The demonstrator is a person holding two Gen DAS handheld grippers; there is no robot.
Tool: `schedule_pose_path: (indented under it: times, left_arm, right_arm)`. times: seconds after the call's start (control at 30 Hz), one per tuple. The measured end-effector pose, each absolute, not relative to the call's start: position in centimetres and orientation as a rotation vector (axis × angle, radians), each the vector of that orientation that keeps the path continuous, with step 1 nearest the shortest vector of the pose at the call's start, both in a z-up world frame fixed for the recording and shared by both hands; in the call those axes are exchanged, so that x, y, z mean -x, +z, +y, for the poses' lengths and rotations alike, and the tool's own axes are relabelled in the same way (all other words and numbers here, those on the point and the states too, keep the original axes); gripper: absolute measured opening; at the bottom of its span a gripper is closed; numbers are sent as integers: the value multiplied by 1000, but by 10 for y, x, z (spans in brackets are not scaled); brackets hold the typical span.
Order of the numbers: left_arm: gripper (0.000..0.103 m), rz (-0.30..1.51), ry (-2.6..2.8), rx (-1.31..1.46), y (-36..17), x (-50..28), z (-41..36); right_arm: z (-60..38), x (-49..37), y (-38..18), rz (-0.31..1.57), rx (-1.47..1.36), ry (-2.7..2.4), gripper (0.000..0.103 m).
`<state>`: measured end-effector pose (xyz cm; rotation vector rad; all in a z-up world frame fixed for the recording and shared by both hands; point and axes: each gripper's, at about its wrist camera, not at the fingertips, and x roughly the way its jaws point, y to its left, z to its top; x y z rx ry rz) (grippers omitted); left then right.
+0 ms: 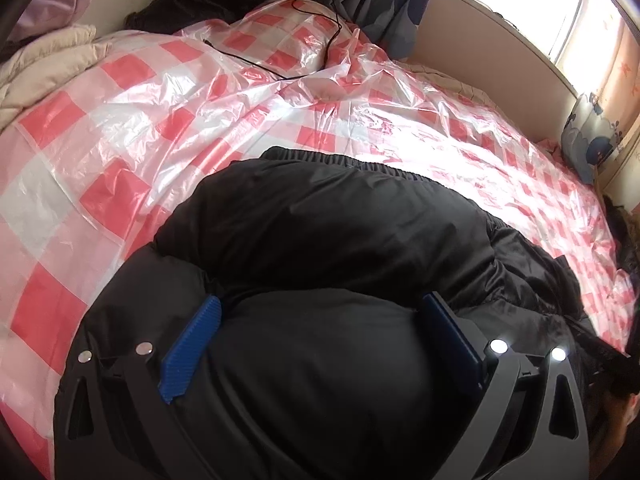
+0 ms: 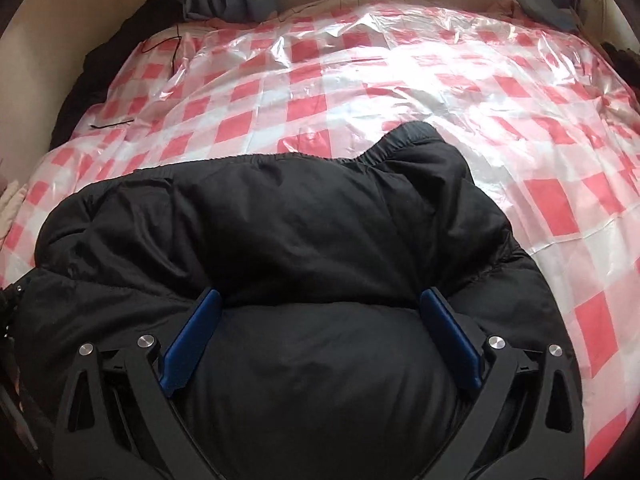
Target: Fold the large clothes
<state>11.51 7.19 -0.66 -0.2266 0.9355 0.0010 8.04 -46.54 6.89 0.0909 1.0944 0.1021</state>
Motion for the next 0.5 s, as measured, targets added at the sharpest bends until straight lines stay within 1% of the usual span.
schedule_pose_path:
  times: [0.13,0.23,0.3,0.4,0.5]
  left_arm:
    - [96,922,-2,221,-3,-112,72]
    - [96,899,-4,208,2,-106,71]
    - [96,883,-6,199,6,-102,69]
    - [96,861,-16,189,12,-97,66]
    - [96,835,-27,187,19,-93,64]
  right_arm:
    - [-440,-37,121,955,-99,221,96]
    - [-407,-1,137,904,-35,311,96]
    - [-386,13,130,919,19,355,96]
    - [-360,23,85,1006,135,351,96]
    - [-363,21,82,1038,83,347,96]
